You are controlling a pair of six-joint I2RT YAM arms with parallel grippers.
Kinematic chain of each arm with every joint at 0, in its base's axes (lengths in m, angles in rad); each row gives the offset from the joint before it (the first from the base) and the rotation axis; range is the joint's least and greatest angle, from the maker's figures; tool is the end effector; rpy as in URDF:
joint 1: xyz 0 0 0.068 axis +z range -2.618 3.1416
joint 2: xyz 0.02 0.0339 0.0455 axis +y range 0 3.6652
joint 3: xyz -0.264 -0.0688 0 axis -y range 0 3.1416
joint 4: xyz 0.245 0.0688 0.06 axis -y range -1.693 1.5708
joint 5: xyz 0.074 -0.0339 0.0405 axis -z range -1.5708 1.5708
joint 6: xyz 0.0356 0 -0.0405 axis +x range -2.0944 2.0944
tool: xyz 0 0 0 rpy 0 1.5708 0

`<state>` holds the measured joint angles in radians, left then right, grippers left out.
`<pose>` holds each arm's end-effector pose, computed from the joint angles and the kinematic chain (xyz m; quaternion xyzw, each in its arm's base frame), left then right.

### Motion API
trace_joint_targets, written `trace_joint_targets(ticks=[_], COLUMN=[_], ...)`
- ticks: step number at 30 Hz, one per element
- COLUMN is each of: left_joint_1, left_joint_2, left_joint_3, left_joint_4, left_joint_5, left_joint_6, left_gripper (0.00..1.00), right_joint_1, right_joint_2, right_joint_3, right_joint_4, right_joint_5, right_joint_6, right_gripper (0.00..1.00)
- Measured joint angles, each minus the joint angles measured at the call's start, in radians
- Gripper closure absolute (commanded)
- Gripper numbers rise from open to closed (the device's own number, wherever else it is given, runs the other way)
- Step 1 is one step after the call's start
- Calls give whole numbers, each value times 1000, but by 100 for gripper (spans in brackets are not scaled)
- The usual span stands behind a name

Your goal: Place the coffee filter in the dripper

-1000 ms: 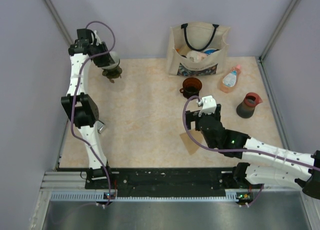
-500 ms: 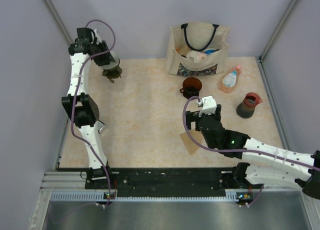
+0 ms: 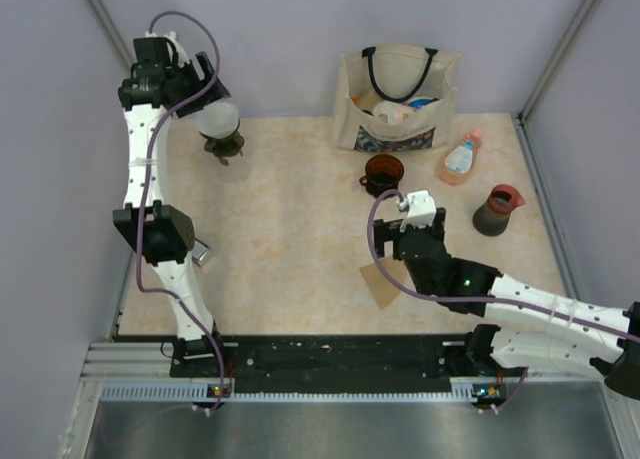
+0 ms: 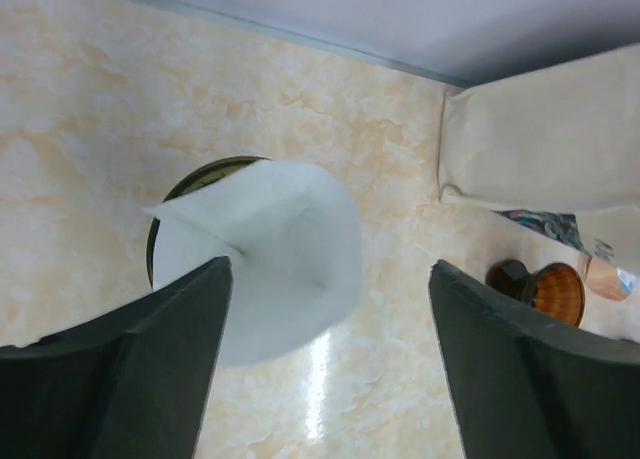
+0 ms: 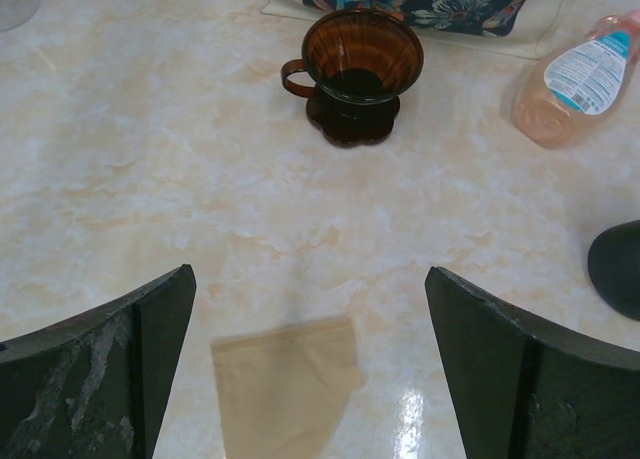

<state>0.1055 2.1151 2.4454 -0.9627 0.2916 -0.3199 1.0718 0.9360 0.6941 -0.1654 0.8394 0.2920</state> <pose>0.4547 0.0379 0.4117 -0.1221 0.8764 -0.1767 0.4309 0.1216 0.1677 0.2869 -0.0829 0.7908 0.0519 0.6042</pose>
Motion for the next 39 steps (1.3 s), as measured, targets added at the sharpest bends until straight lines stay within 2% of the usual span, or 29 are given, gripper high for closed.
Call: trace_joint_targets(ticks=[1, 4, 7, 12, 13, 16, 19, 22, 24, 30, 32, 35, 39], left_joint_1=[-3, -23, -80, -261, -292, -324, -333, -340, -342, -343, -343, -343, -343], left_joint_2=[-20, -120, -309, -734, -846, -1094, -1259, -1321, -1338, -1362, -1360, -1351, -1344], left_joint_3=[-2, -53, -216, -638, -776, -1093, -1346, -1492, -1569, -1692, -1714, -1744, -1783], left_joint_4=[1, 16, 66, 242, 311, 412, 487, 491, 484, 429, 426, 427, 428], left_joint_5=[0, -3, -29, -138, -154, -185, -196, -200, -207, -218, -214, -203, -195], left_joint_6=[0, -12, -14, -31, -46, -110, -188, -258, -301, -392, -407, -417, -426], left_gripper=[1, 1, 1, 1, 1, 1, 1, 1, 1, 1, 1, 1, 1], right_joint_1=[-6, -51, -163, -361, -407, -574, -756, -860, -887, -892, -893, -894, -861], right_joint_2=[0, 1, 1, -18, -26, -45, -56, -54, -39, 17, 31, 84, 232], right_joint_3=[1, 17, 56, 100, 105, 125, 142, 150, 154, 154, 154, 154, 182], right_joint_4=[-5, -43, -90, -174, -198, -256, -283, -300, -308, -322, -315, -259, -172], right_joint_5=[0, -13, -57, -133, -151, -196, -231, -277, -303, -375, -411, -540, -690], right_joint_6=[1, 16, 43, 84, 89, 108, 132, 139, 139, 148, 158, 176, 208], right_gripper=[1, 1, 1, 1, 1, 1, 1, 1, 1, 1, 4, 6, 5])
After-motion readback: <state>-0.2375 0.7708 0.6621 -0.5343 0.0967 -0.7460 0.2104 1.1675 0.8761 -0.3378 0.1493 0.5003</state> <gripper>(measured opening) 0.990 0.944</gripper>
